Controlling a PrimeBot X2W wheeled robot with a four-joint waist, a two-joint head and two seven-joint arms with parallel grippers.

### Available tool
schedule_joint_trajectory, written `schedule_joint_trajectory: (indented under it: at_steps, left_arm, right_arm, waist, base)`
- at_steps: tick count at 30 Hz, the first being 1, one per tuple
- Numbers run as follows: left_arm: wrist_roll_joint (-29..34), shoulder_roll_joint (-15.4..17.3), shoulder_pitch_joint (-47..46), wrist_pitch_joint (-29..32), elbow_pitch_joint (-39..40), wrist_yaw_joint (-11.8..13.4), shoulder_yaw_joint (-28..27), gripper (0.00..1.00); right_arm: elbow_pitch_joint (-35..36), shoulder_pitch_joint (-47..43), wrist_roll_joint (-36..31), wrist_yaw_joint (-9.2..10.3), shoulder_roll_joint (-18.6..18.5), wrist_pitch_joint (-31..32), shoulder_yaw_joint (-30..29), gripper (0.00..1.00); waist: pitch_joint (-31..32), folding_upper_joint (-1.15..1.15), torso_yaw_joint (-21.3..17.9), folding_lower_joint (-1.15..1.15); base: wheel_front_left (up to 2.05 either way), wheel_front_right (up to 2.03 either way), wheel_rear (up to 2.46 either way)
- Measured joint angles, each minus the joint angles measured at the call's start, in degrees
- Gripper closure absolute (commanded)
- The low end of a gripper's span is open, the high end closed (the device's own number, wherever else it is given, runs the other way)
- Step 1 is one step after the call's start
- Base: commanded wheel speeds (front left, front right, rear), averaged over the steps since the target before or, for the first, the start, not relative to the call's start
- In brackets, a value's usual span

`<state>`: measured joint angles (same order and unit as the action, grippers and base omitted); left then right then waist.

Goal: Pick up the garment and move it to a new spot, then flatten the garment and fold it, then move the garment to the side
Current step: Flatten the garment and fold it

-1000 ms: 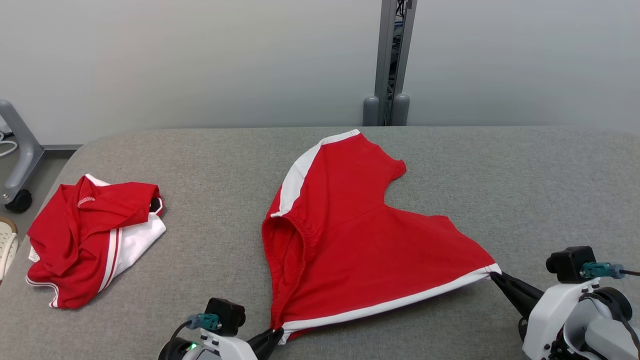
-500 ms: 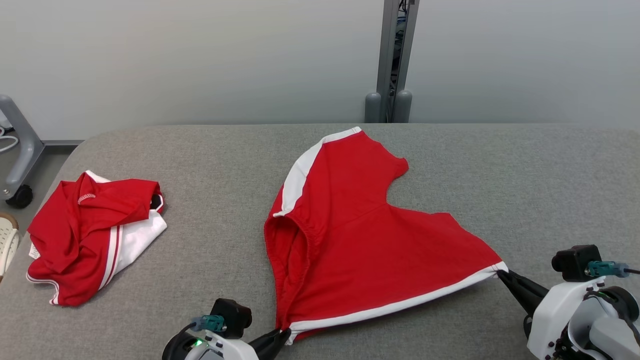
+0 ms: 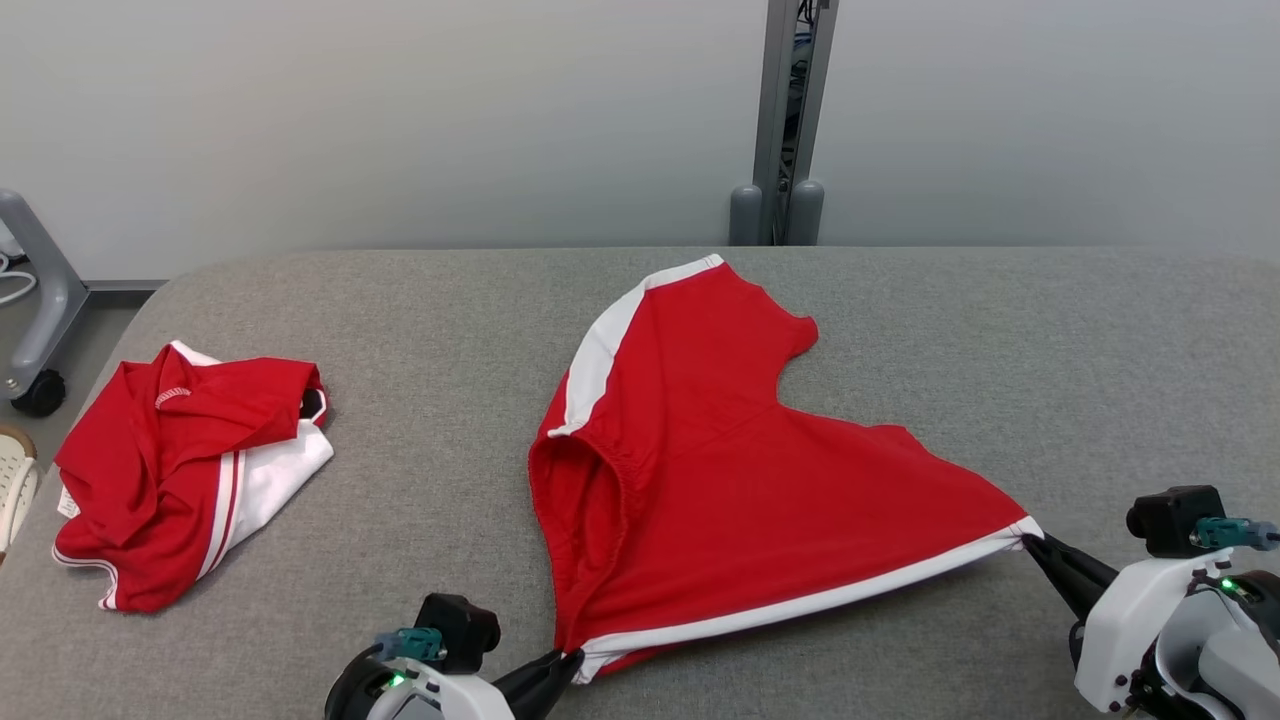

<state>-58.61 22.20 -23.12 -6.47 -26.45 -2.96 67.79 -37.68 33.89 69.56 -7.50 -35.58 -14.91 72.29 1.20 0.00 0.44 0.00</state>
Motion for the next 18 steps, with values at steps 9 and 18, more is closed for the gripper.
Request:
schedule_joint_trajectory:
  at_steps: [9, 18]
  left_arm:
    - [-1.1, -0.1, 0.0, -1.4, 0.1, 0.0, -1.3, 1.0]
    - [-1.4, -0.9, 0.0, -2.2, -0.1, -0.3, -1.2, 0.76]
  right_arm:
    - [-2.5, -0.4, -0.6, -0.01, 0.4, 0.0, -1.1, 1.0]
    - [-2.7, -1.1, -0.6, -0.01, 1.0, 0.0, -1.1, 1.0]
  waist:
    - [-0.1, 0.0, 0.1, 0.0]
    - [-0.1, 0.0, 0.6, 0.0]
  base:
    - [0.0, 0.0, 0.0]
    - [0.0, 0.0, 0.0]
